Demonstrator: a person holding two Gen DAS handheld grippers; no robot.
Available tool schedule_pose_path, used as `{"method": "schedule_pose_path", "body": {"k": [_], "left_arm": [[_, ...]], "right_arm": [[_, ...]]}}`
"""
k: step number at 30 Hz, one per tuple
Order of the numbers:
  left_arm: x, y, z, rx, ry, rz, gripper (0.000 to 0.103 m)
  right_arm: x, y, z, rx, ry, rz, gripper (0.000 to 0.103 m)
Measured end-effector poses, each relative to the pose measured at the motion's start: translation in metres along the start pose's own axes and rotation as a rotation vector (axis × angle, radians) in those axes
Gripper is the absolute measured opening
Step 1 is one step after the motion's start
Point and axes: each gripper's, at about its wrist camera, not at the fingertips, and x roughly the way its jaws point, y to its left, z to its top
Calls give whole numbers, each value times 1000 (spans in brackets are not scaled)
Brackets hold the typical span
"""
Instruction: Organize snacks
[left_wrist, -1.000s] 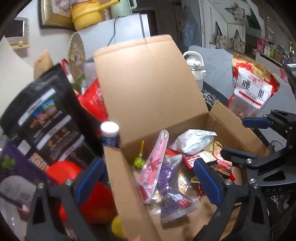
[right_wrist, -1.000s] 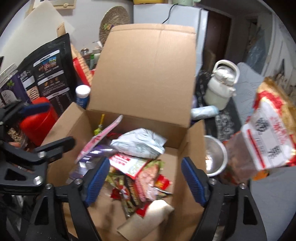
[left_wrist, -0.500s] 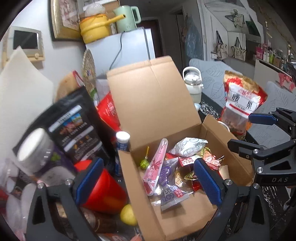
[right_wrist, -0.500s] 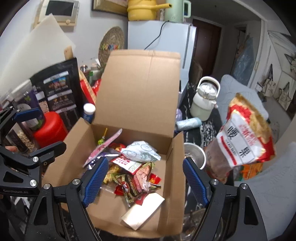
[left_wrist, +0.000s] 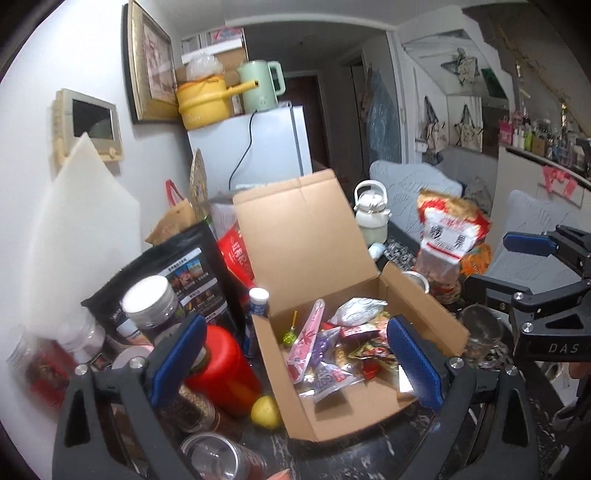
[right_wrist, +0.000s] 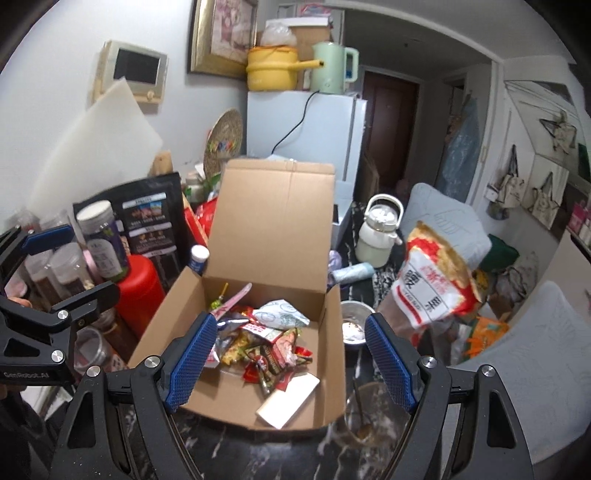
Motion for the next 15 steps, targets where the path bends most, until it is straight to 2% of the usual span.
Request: {"method": "schedule_pose_path", "body": {"k": [8, 13, 15], "left_arm": [[-54, -8, -10, 1, -83, 6, 100], [-74, -10, -21, -12, -96, -8, 100], [-81, -11, -28, -16, -96, -12, 100]], "right_arm": [[-57, 5, -13, 18, -81, -41, 86], [-80, 12, -25, 2, -108, -51, 87], [-89, 16, -32, 2, -119, -55, 90]]}}
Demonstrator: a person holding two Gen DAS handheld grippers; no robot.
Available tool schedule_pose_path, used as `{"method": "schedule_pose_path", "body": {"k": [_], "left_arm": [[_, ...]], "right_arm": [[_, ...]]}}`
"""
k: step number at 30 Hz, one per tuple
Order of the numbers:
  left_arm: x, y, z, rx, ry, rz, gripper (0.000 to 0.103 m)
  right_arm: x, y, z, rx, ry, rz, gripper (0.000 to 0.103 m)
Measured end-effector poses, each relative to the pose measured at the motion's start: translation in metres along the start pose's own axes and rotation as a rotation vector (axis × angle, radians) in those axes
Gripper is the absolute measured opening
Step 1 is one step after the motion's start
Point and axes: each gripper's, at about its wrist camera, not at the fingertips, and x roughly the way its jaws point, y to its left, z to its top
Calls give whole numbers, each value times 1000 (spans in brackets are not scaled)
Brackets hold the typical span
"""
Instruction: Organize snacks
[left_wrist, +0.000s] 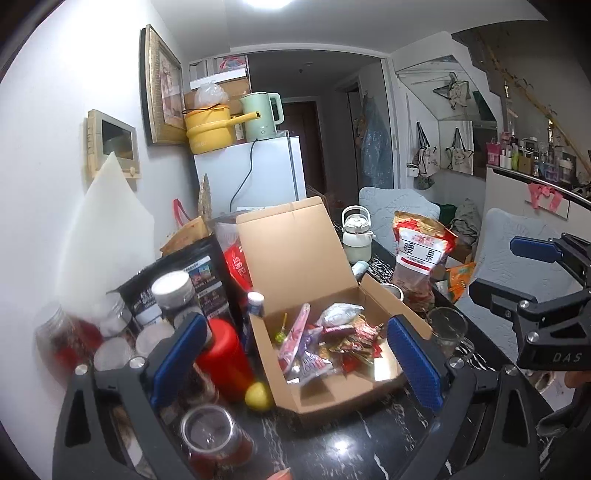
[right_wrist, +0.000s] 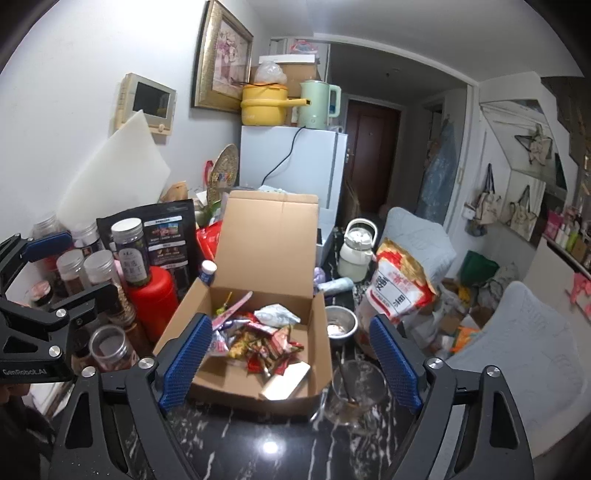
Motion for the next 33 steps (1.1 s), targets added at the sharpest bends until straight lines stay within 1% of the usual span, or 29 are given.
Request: {"method": "schedule_pose_path", "body": {"k": [3, 7, 12, 17, 23, 33], "left_arm": [[-8, -2, -10, -3, 6, -6, 100], [-14, -4, -27, -29, 41, -34, 100], [-21, -11, -44, -31, 39, -9, 100], [-19, -16, -61, -45, 72, -17, 100], [-16, -23, -80, -55, 104, -30, 100], [-11, -28, -98, -70, 146, -53, 100]], "right_arm": [[-10, 3, -10, 13, -9, -5, 91], [-18, 6, -25, 31, -2, -11, 92], [-25, 9, -47, 54, 12, -44, 92], [-29, 9, -69, 90, 33, -56, 92], [-27, 12, -95, 114, 81, -80, 92], [-27, 16, -112, 128, 111, -85, 92]]}}
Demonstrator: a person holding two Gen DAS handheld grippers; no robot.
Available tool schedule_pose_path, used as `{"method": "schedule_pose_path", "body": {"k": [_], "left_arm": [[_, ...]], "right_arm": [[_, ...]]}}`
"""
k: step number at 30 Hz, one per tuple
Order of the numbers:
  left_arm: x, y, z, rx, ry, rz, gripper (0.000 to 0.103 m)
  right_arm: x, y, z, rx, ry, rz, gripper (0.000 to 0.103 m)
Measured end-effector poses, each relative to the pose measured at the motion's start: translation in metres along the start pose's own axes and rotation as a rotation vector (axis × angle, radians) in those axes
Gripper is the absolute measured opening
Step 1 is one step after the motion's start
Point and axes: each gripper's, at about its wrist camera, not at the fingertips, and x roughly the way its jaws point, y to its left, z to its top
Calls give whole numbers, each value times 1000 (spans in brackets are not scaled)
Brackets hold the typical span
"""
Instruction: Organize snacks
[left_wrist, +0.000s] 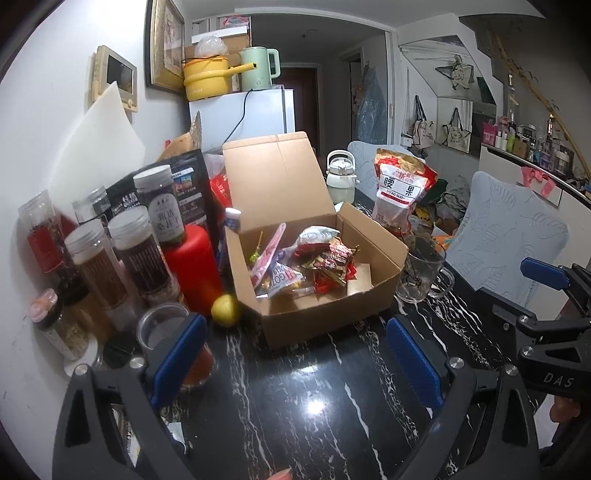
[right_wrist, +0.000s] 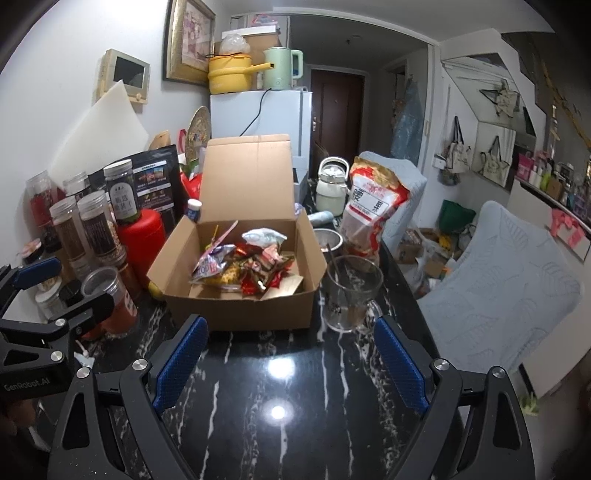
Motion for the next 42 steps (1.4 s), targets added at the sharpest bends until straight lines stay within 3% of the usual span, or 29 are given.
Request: {"method": "schedule_pose_path", "body": {"k": [42], "left_arm": [[18, -11, -6, 16, 40, -40, 100]], "right_arm": [[18, -3, -8, -10, 60, -24, 92]]}}
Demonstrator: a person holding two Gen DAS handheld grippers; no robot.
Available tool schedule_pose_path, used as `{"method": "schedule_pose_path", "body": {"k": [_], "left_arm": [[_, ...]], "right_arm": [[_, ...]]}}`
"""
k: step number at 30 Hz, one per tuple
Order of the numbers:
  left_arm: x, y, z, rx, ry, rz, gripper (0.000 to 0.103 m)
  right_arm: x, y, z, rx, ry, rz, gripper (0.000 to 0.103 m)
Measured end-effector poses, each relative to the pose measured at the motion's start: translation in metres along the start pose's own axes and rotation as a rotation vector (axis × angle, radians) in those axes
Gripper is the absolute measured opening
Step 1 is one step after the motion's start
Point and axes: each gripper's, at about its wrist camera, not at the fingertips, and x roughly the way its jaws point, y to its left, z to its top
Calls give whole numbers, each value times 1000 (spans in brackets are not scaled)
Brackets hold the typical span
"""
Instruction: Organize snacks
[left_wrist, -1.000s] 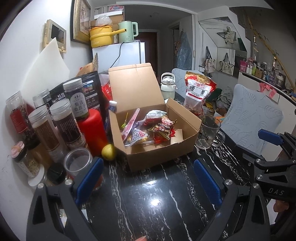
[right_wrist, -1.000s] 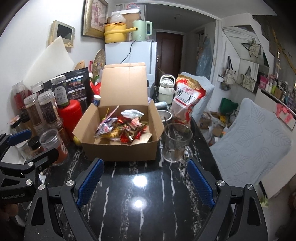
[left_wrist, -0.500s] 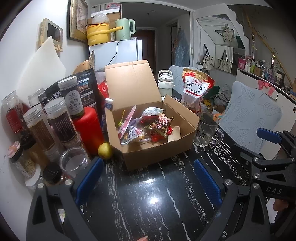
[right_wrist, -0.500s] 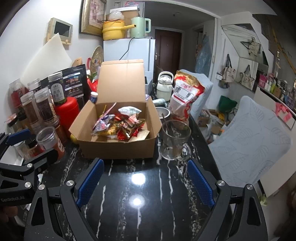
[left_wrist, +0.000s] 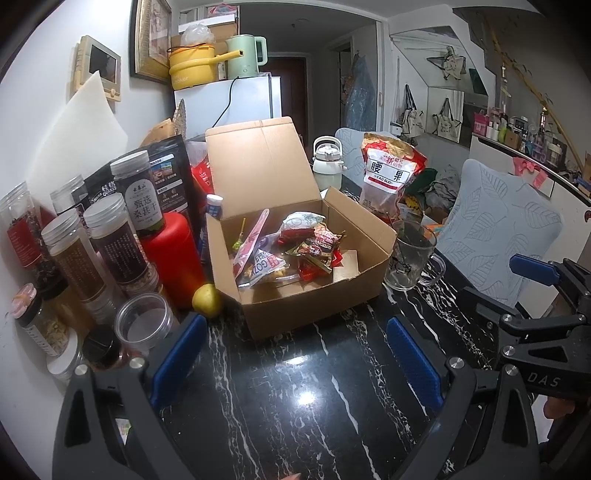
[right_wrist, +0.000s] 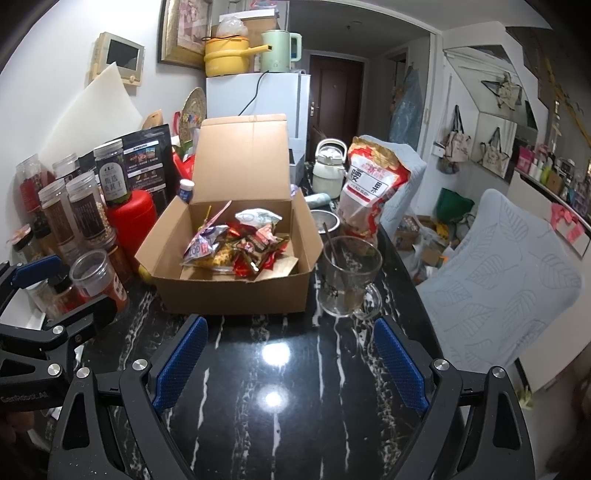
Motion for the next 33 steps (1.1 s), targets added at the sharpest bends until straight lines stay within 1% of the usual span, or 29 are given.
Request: {"method": "schedule_pose_path", "body": {"k": [33], "left_arm": [[7, -1, -2, -3, 26, -4, 100]], "right_arm": [[4, -8, -2, 12, 18, -12, 92]]}}
